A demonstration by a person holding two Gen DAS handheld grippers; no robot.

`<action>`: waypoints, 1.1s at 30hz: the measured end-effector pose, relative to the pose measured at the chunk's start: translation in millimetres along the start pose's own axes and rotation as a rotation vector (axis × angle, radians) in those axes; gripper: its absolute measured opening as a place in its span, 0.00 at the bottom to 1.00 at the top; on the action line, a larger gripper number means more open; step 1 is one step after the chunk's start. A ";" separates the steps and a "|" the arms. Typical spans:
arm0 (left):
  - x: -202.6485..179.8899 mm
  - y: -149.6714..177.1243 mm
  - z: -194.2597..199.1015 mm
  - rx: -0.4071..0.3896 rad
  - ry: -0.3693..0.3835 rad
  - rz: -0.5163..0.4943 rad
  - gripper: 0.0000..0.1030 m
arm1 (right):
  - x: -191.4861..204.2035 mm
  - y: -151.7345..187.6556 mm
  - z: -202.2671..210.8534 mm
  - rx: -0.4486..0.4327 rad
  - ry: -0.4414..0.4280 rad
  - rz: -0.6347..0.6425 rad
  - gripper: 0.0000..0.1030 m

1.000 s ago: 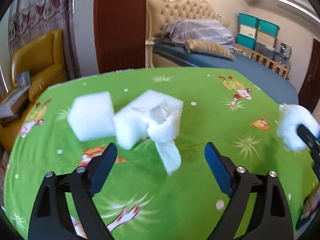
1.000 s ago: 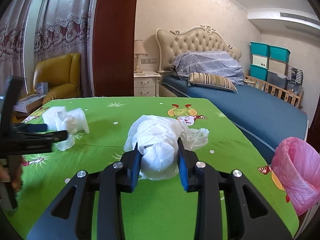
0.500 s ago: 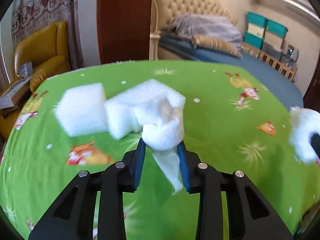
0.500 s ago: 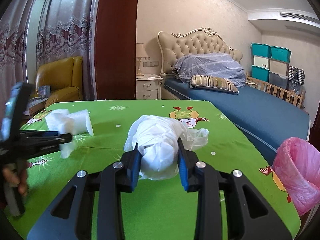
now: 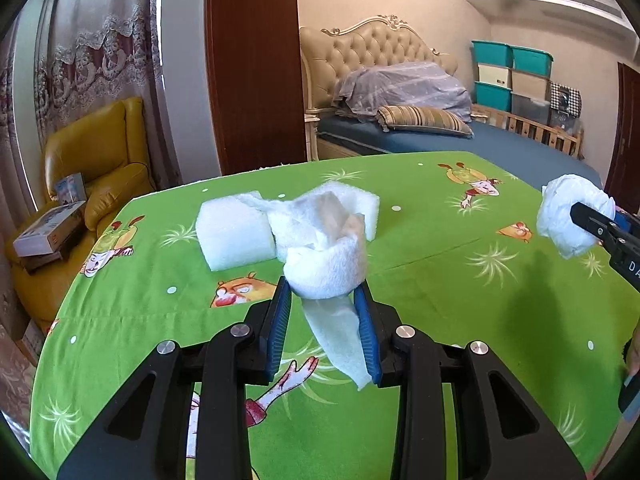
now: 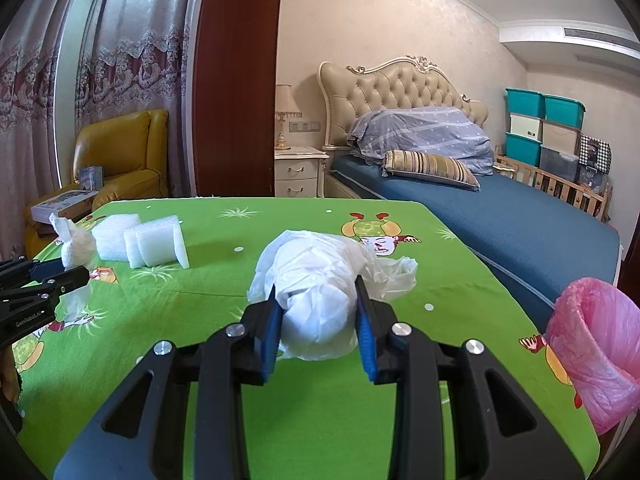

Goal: Collect trash
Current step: 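Carry the tissue and plastic bag over the wastebasket with both tools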

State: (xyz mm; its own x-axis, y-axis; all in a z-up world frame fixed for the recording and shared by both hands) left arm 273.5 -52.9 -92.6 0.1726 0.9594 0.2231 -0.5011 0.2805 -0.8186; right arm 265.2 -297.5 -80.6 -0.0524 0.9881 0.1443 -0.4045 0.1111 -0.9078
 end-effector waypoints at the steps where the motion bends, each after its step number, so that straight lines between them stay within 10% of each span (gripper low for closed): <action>1: -0.8 0.7 0.8 -0.001 0.000 0.001 0.31 | -0.3 0.2 0.4 -0.002 -0.002 0.002 0.31; 33: -47.4 3.5 36.1 -0.073 0.059 -0.070 0.31 | -4.7 35.8 71.9 0.020 -0.094 0.030 0.31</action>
Point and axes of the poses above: each gripper's, at about its wrist camera, not at the fingertips, and z roughly against the way its jaws point, x to its left, y to its underside, the point moved 6 cm from there along -z, roughly the way its jaws point, and after that the axes turned 12 degrees about -z, right-handed, at the moved point
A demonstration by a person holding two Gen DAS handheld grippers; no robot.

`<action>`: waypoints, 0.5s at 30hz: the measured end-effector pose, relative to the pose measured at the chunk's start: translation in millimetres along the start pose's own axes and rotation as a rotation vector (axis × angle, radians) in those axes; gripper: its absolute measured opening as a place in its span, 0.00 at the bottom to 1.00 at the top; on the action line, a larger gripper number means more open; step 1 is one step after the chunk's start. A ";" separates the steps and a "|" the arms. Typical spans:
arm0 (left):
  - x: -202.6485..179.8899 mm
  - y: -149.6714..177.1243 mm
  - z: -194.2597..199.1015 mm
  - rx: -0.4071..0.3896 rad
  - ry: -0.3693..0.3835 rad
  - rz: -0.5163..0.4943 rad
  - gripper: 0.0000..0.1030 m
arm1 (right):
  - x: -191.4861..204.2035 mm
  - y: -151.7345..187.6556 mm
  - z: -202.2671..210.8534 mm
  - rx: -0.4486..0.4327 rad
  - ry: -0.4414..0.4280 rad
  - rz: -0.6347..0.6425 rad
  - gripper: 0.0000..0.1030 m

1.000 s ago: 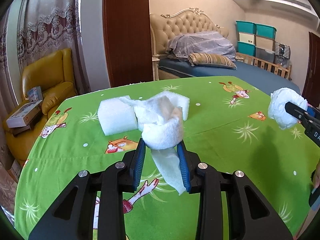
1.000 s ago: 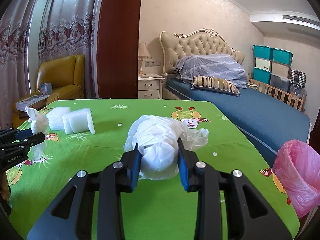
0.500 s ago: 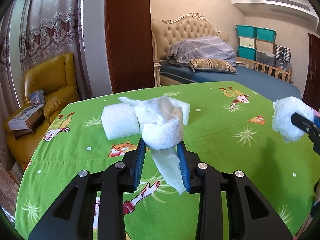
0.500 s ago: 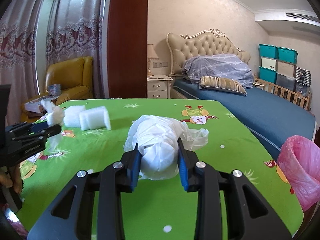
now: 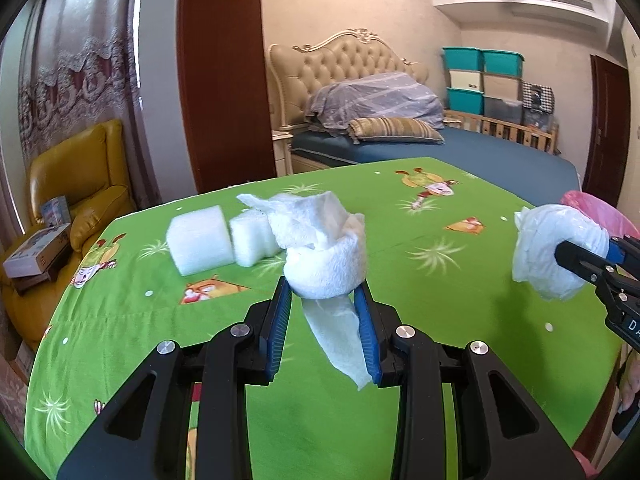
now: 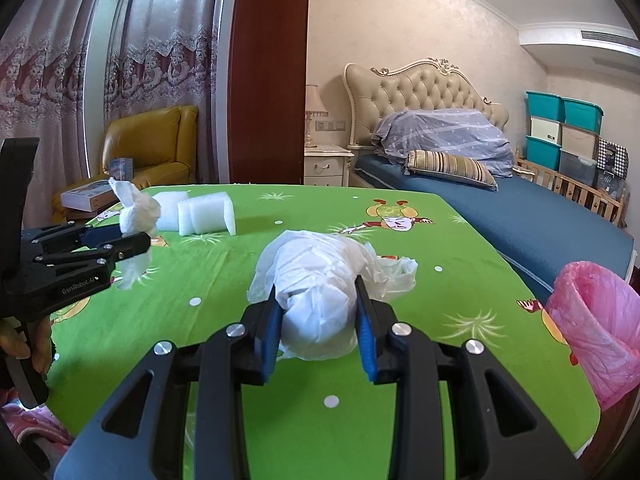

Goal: Collect trash
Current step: 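Carry the tissue and plastic bag over the wastebasket with both tools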

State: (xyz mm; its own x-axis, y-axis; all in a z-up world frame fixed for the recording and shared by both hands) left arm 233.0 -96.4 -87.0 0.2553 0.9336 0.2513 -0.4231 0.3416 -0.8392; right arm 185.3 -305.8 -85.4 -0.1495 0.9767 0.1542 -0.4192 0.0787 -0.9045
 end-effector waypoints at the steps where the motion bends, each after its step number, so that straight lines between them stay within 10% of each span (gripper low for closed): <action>1: -3.3 0.0 0.4 0.001 0.005 -0.007 0.31 | -0.1 0.0 1.4 -0.002 -0.001 0.001 0.31; 15: -50.1 -6.1 8.7 0.007 0.108 -0.075 0.31 | -19.3 2.6 36.1 -0.056 0.017 0.012 0.31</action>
Point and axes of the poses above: each gripper's, at about its wrist camera, not at the fingertips, and z roughly against the way its jaws point, x to its left, y to its underside, the point moved 6 cm from there along -z, roughly the way its jaws point, and after that the axes turned 12 degrees about -z, right-handed, at the moved point
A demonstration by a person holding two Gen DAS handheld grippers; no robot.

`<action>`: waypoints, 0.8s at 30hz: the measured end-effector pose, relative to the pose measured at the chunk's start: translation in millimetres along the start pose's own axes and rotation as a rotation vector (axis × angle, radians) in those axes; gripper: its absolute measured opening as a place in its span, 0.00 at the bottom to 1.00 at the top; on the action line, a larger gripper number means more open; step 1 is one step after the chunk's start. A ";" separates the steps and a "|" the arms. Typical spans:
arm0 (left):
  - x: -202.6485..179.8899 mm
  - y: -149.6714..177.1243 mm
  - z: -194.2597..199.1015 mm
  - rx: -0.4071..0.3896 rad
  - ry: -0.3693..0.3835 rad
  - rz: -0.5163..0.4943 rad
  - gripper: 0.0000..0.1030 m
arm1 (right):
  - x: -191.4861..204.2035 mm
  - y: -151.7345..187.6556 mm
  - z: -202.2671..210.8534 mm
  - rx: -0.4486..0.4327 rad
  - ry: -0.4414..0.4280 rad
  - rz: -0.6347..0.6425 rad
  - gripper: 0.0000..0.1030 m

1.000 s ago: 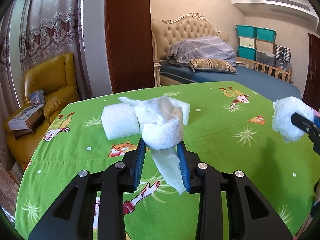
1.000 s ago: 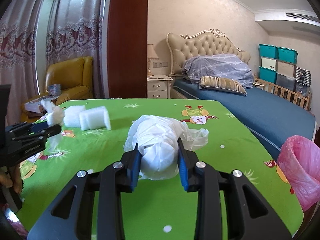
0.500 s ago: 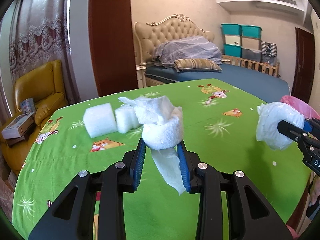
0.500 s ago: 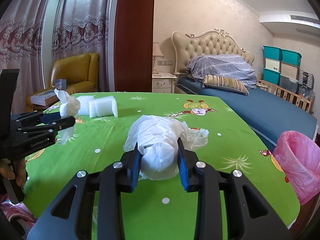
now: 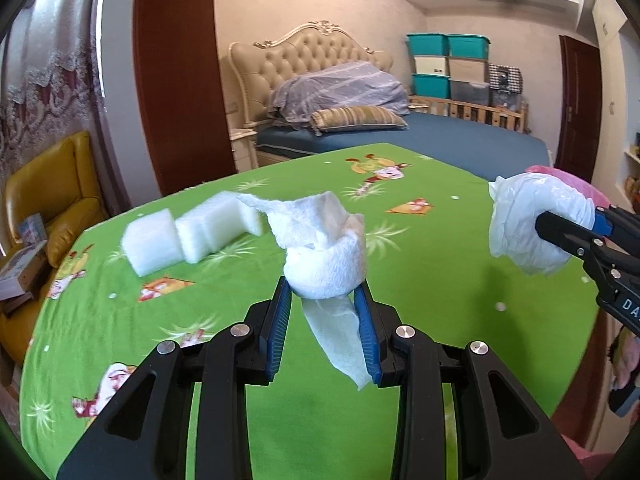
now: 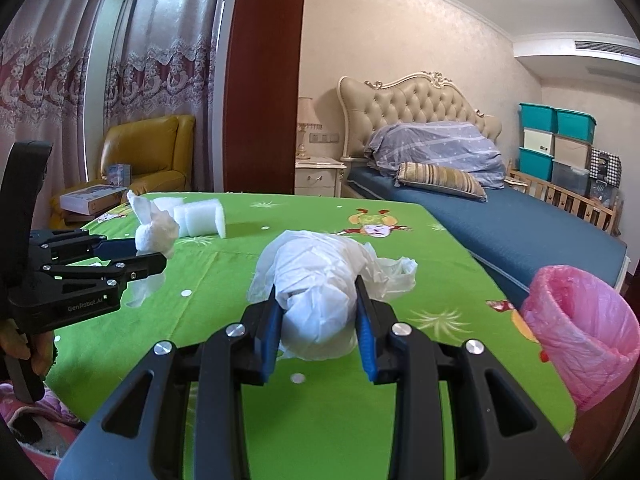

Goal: Collect trash
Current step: 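Carry the tissue and plastic bag over the wastebasket with both tools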

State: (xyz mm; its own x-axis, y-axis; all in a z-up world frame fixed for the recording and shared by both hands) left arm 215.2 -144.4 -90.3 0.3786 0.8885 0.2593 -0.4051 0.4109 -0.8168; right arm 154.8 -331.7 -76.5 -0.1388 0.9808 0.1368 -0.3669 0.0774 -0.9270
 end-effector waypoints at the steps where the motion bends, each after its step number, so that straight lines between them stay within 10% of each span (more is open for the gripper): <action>1: -4.3 -2.4 0.8 -0.004 0.004 -0.012 0.31 | -3.1 -0.8 3.3 -0.006 0.004 0.000 0.31; 24: -127.9 -74.5 -17.8 -0.017 0.320 -0.194 0.31 | -143.2 -19.6 65.1 -0.141 0.211 -0.139 0.31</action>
Point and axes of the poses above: each gripper's, at about its wrist camera, not at the fingertips, and z roughly against the way its jaws point, x to its left, y to its underside, the point moved 6 cm from there along -z, roughly the way its jaws point, and after that the axes turned 12 degrees about -z, right-handed, at the moved point
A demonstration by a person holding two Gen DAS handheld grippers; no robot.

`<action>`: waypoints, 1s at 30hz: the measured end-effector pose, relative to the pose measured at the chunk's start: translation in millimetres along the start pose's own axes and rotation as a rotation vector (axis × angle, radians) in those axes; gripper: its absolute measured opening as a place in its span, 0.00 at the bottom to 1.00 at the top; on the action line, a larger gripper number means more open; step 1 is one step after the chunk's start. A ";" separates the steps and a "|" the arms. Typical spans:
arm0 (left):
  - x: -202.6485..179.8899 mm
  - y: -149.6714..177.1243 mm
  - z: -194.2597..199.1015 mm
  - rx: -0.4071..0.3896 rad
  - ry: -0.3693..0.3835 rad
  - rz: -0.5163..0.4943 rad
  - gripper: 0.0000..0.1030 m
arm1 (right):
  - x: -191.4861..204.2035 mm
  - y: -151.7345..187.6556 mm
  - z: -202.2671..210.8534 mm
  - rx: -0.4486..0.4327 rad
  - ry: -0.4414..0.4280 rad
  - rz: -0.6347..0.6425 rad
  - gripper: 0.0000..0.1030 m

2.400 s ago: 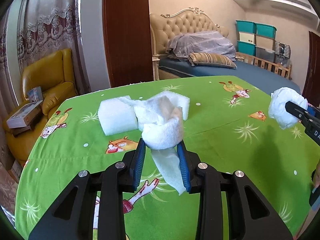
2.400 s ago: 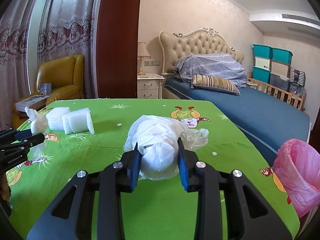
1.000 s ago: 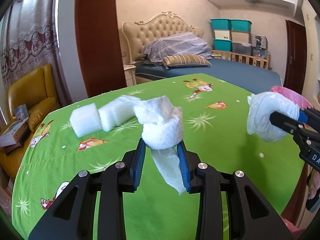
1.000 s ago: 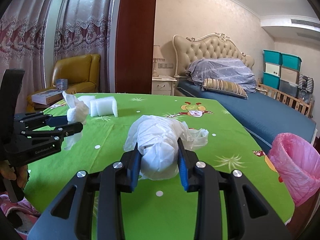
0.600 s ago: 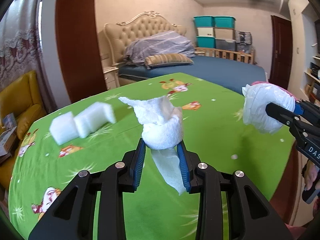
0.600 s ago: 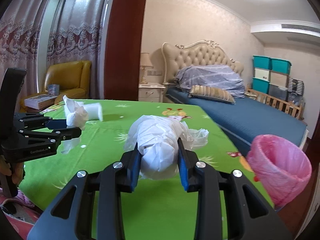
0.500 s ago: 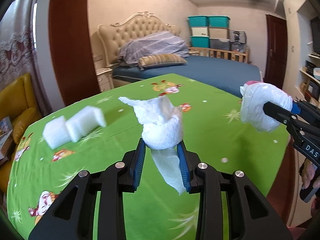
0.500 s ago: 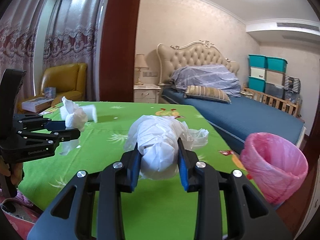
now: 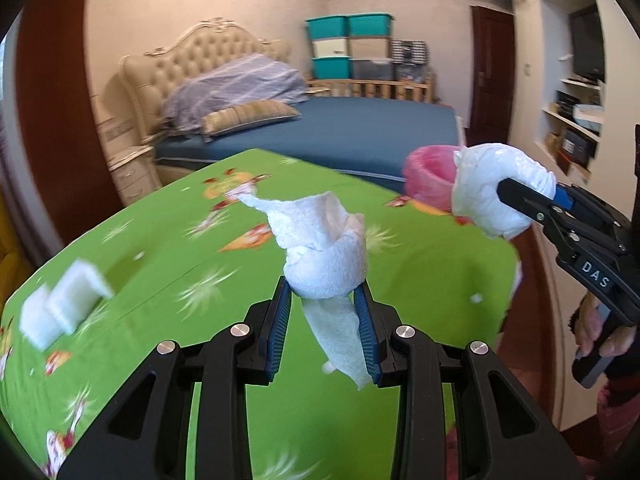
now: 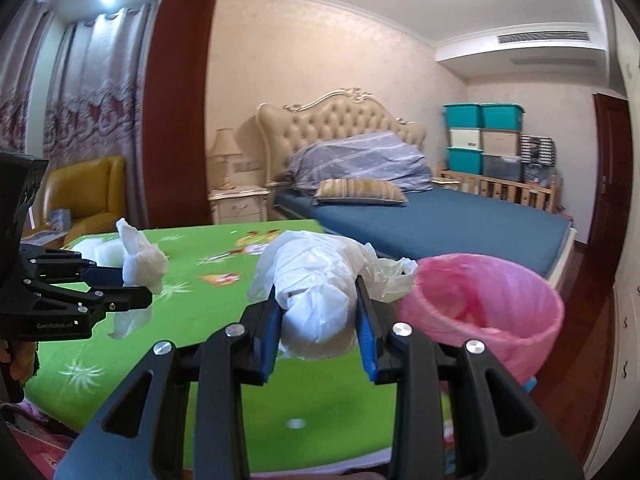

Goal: Collect trash
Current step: 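Carry the tissue and plastic bag over the wastebasket with both tools, then open both tools to drop the tissue and bag into the wastebasket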

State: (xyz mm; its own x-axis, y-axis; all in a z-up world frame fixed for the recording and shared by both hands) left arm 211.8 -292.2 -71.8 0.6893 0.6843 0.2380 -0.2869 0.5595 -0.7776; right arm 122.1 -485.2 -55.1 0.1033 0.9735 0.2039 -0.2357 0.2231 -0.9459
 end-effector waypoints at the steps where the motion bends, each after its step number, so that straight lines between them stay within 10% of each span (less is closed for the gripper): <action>1: -4.5 -6.6 -3.6 -0.004 0.017 -0.010 0.31 | -8.7 -3.1 1.3 -0.006 0.014 -0.003 0.31; 27: -145.9 -215.9 -172.0 -0.048 0.344 -0.076 0.31 | -218.7 -51.3 -63.5 -0.019 0.169 -0.112 0.35; 30: -150.0 -227.7 -187.7 -0.042 0.346 -0.064 0.33 | -214.3 -50.4 -79.2 -0.001 0.101 -0.112 0.57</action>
State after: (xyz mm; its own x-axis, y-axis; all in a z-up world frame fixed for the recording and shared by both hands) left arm 298.5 -610.0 -39.7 0.8918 0.4451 0.0813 -0.2133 0.5719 -0.7921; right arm 188.3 -709.0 -71.1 0.2254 0.9327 0.2814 -0.2161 0.3295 -0.9191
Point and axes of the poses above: each gripper's, at about its wrist camera, not at the fingertips, and z roughly against the way its jaws point, x to its left, y to its underside, the point moved 6 cm from there along -z, roughly the way its jaws point, and after that the axes turned 12 degrees about -z, right-handed, at the moved point
